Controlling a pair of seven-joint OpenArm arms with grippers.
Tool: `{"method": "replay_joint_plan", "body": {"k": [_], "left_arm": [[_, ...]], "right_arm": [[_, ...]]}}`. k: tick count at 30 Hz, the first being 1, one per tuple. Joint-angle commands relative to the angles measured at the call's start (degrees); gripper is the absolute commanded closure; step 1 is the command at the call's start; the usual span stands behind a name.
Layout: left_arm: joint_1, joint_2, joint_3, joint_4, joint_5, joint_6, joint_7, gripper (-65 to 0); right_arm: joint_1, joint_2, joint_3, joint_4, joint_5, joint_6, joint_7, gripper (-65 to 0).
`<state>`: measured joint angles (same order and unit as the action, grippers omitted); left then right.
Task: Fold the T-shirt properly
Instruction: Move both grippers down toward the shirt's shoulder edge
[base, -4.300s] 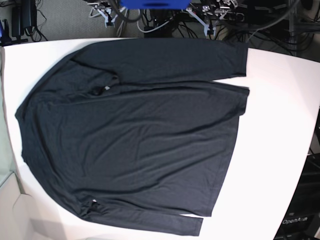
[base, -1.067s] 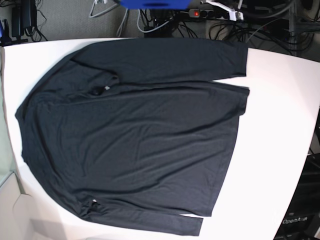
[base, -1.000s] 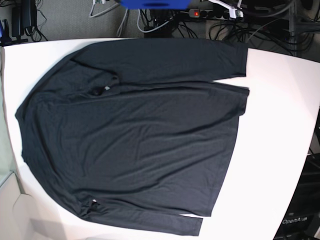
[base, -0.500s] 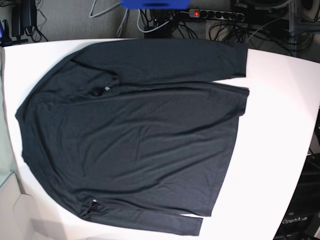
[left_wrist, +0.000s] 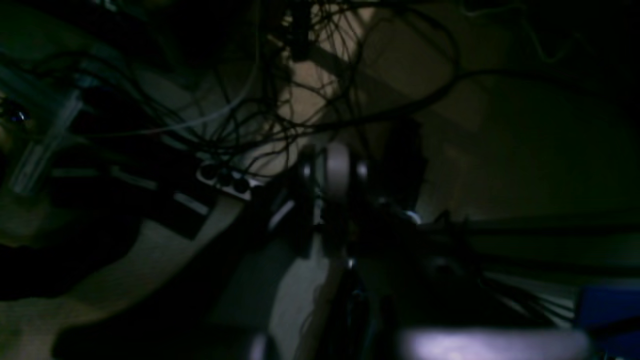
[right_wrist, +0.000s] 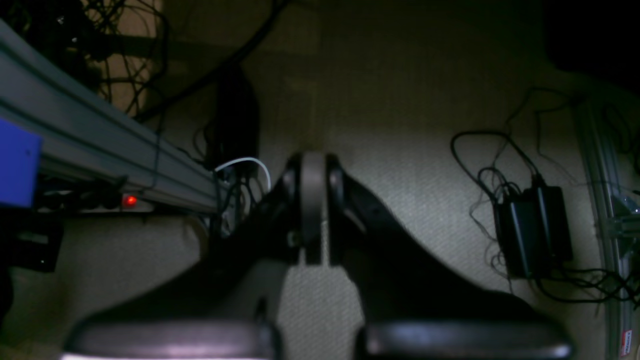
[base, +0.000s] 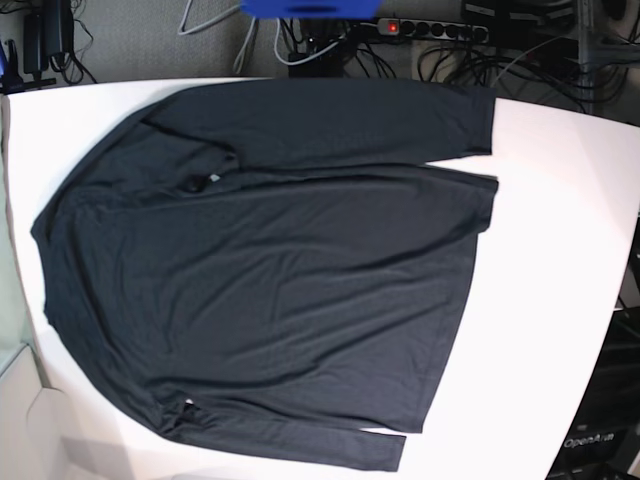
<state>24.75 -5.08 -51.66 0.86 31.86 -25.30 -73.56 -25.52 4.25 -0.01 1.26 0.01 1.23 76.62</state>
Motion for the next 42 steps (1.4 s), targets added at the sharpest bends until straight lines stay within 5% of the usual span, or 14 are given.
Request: {"method": "replay_joint_plan", "body": {"k": [1, 4, 8, 14, 17, 27, 35, 42], "left_arm": [[1.05, -0.76, -0.08, 0.15, -0.6, -0.15, -1.74, -3.5], [2.02, -0.32, -0.6, 0.15, -1.75, -4.2, -1.74, -3.5], [2.37, 2.75, -5.44, 5.25, -10.71, -14.7, -1.74, -3.5], [5.71, 14.08, -12.74, 29.69, -22.05, -14.7, -1.12, -3.5], [7.73, 14.08, -13.35, 42.96, -24.25, -14.7, 1.6, -3.5], [10.63, 14.08, -9.13, 59.22, -33.75, -14.7, 23.49, -3.5], [15.55, 14.08, -0.87, 82.61, -43.77, -14.7, 46.88, -3.5], [12.92, 14.08, 0.01, 94.83, -44.21, -14.7, 66.57, -3.5]], "right_arm": [[-1.78, 0.19, 0.14, 0.28, 0.3, -0.84, 2.46, 0.0], [-6.17, 0.28, 0.14, 8.55, 0.3, -0.84, 2.37, 0.0], [-15.23, 0.28, 0.23, 26.22, 0.3, -0.84, 1.93, 0.0], [-27.71, -1.22, 3.92, 56.11, 0.12, -0.84, -9.15, 0.0], [-32.11, -1.57, 4.27, 69.64, 0.03, -0.84, -17.23, 0.0], [-33.51, -1.75, 3.84, 83.09, -0.05, -0.66, -29.45, 0.0], [-33.43, -1.57, 3.66, 85.73, -0.14, -0.58, -31.3, 0.0], [-33.51, -1.57, 3.92, 89.95, -0.14, -0.58, -34.29, 0.0]]}}
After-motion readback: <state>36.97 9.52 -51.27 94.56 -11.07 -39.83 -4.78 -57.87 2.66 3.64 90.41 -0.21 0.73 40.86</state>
